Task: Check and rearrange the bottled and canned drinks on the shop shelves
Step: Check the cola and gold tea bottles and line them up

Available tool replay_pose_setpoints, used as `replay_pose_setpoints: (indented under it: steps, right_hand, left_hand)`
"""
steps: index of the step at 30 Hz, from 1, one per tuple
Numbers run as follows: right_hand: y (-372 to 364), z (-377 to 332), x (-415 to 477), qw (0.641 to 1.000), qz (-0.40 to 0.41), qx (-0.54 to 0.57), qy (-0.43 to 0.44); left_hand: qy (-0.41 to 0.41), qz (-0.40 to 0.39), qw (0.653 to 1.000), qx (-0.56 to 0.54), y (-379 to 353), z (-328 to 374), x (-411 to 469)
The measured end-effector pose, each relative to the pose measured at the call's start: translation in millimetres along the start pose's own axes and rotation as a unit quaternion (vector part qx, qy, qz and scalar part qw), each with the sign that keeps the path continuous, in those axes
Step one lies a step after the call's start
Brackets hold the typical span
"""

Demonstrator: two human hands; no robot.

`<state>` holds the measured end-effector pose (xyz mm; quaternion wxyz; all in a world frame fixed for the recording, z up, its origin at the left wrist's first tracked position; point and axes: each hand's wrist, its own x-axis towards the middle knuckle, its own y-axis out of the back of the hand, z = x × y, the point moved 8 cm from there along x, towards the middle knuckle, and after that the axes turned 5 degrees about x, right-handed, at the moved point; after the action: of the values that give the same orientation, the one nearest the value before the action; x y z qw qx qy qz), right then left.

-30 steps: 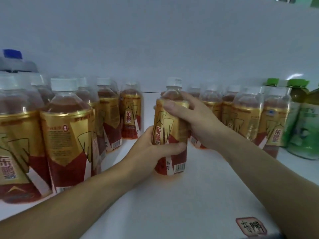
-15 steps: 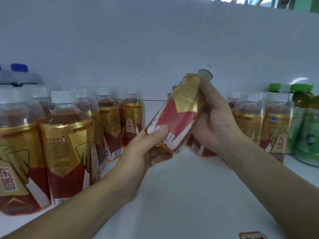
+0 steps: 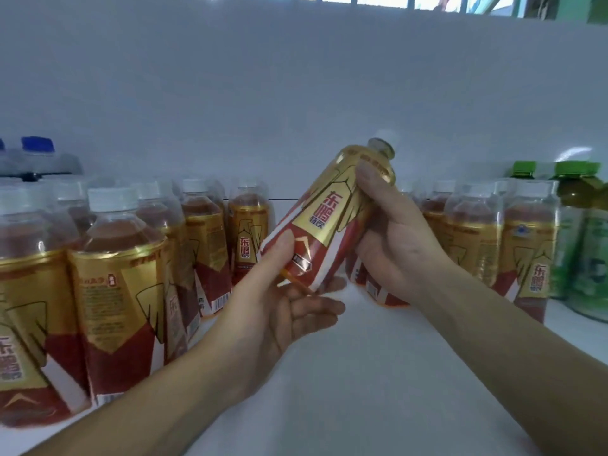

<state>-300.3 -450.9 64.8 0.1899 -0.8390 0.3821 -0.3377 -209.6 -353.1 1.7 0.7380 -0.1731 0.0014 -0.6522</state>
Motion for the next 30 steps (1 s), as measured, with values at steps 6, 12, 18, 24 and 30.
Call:
replay_pose_setpoints:
  steps: [6, 12, 18, 24, 30]
  right_hand:
    - [4.1, -0.4, -2.9, 0.998, 0.034, -0.043, 0.013]
    - [2.1, -1.3, 1.6, 0.998, 0.009, -0.065, 0.026]
    - [0.1, -2.4, 2.4, 0.998, -0.003, -0.056, 0.024]
    - [1.0, -5.7, -0.2, 0.992, 0.018, -0.112, 0.055]
    - [-0.7, 4.4, -0.8, 0.998, -0.013, -0.066, -0.006]
  left_hand:
    - [0.009, 0.0, 0.997, 0.075, -1.0, -8.0, 0.9]
    - [-0.006, 0.023, 0.999, 0.03, 4.2, -2.0, 1.3]
    - [0.098, -0.038, 0.994, 0.04, -4.4, -16.3, -2.3]
    - [-0.01, 0.029, 0.998, 0.064, 5.5, -7.0, 5.6]
    - [0.106, -0.056, 0.992, 0.038, -8.0, -20.2, -1.6]
